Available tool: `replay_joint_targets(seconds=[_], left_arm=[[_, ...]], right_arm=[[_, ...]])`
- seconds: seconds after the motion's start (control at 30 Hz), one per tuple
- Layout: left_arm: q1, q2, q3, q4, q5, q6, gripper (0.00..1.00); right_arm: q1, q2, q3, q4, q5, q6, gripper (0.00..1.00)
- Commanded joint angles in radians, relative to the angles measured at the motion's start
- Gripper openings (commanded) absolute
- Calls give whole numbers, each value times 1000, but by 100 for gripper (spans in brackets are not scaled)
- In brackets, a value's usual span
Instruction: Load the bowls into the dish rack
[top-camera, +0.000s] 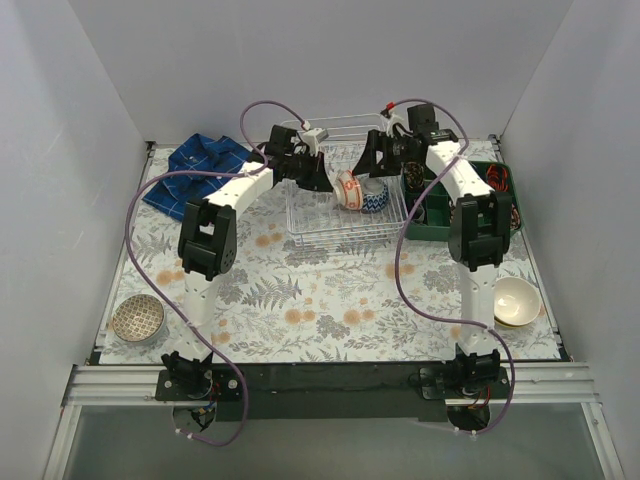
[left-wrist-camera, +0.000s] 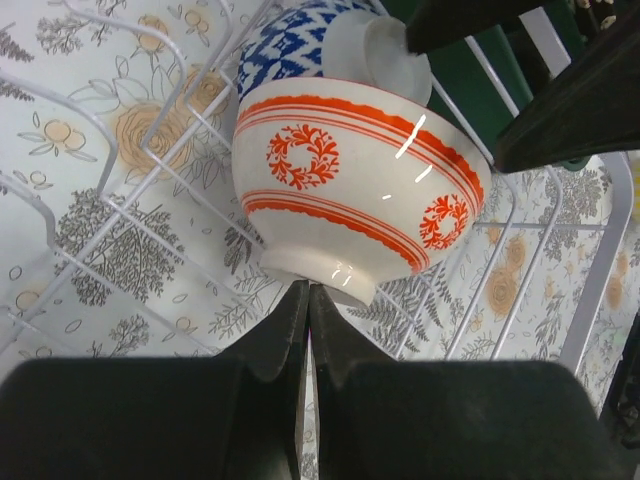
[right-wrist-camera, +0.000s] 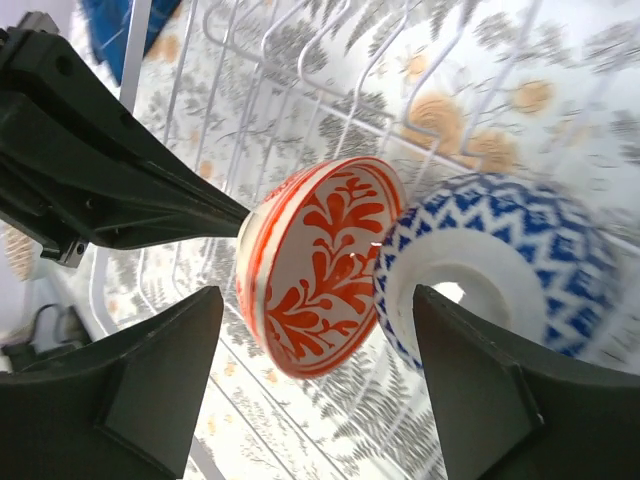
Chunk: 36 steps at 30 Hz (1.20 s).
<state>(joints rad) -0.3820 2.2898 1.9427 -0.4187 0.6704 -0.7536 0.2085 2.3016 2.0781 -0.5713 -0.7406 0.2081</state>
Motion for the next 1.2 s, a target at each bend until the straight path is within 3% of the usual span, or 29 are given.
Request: replay_joint_targets(seconds=[0.0, 0.5, 0.77, 0.87, 0.9, 0.97, 1.0, 1.17], left_arm=[[-18, 7, 42, 47, 40, -27, 0], [-55, 57, 127, 107, 44, -73, 0], [-83, 103, 188, 133, 52, -96, 0], [-78, 94, 220, 101, 21, -86, 0], [-75, 86, 229, 89, 12, -82, 0], [-61, 42, 213, 74, -5, -79, 0], [-55, 24, 202, 67, -17, -75, 0], [-25, -134, 73, 41, -61, -9, 0]], right_arm=[[-29, -143, 36, -58, 182, -118, 85], [-44, -218, -33, -84, 277, -191, 85], [-63, -223, -44, -105, 247, -237, 83], [-63, -215, -20, -117, 207, -288, 68], [-64, -212, -12, -116, 198, -300, 42], [-64, -199, 3, -117, 167, -302, 27], [-61, -194, 8, -117, 164, -303, 2], [-46, -168, 40, -117, 173, -322, 1]])
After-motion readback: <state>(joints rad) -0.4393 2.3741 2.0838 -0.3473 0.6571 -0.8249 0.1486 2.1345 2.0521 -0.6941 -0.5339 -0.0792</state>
